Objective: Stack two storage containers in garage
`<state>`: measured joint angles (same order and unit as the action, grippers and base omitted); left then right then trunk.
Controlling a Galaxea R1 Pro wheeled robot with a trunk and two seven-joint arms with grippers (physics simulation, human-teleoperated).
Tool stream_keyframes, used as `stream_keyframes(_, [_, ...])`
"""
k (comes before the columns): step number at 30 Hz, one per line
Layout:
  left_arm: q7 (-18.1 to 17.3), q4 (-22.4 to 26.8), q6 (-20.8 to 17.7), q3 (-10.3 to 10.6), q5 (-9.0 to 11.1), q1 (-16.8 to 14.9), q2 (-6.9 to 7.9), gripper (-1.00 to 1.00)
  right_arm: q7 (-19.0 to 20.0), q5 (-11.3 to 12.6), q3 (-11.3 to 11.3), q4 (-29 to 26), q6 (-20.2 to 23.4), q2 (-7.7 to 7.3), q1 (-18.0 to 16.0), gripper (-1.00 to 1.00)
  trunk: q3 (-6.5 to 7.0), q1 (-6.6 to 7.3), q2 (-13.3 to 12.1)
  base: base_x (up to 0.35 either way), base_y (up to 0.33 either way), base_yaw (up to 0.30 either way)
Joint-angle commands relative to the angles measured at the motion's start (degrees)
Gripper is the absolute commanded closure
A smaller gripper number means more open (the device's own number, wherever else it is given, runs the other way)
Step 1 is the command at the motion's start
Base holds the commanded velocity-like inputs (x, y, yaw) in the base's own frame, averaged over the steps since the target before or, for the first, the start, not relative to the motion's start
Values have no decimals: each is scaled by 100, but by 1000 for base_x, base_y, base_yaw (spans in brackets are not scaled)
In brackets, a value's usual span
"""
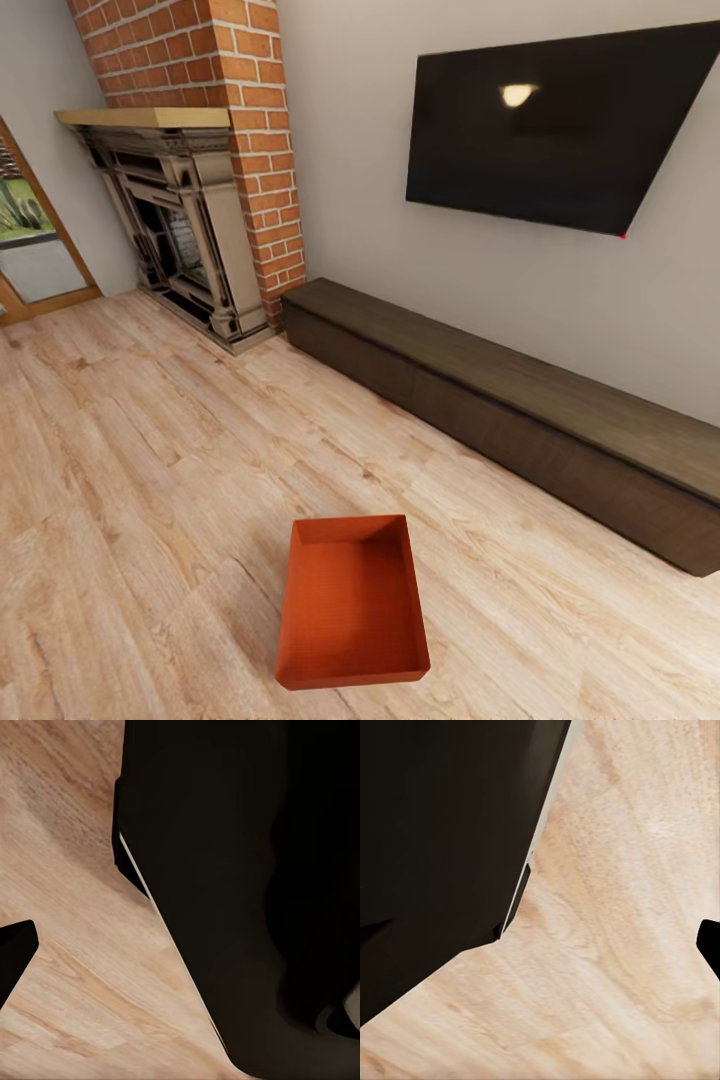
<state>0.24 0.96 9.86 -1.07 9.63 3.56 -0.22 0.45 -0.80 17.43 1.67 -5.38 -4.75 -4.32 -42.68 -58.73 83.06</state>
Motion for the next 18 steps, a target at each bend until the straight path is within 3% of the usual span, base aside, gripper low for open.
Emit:
stream_keyframes(1, [2,10,8,-7,30,5,-3,-100,15,-10,15,18,-33,-5,-7,-100,-4,0,2,0,0,0])
stream_keyframes(9, [2,10,8,-7,30,5,-4,-100,8,23,0,17,387,18,-7,-100,-6,0,2,0,0,0])
stream_keyframes(18, [2,10,8,-7,30,5,-4,-100,0,25,-3,14,432,18,-7,-100,-77,0,2,0,0,0])
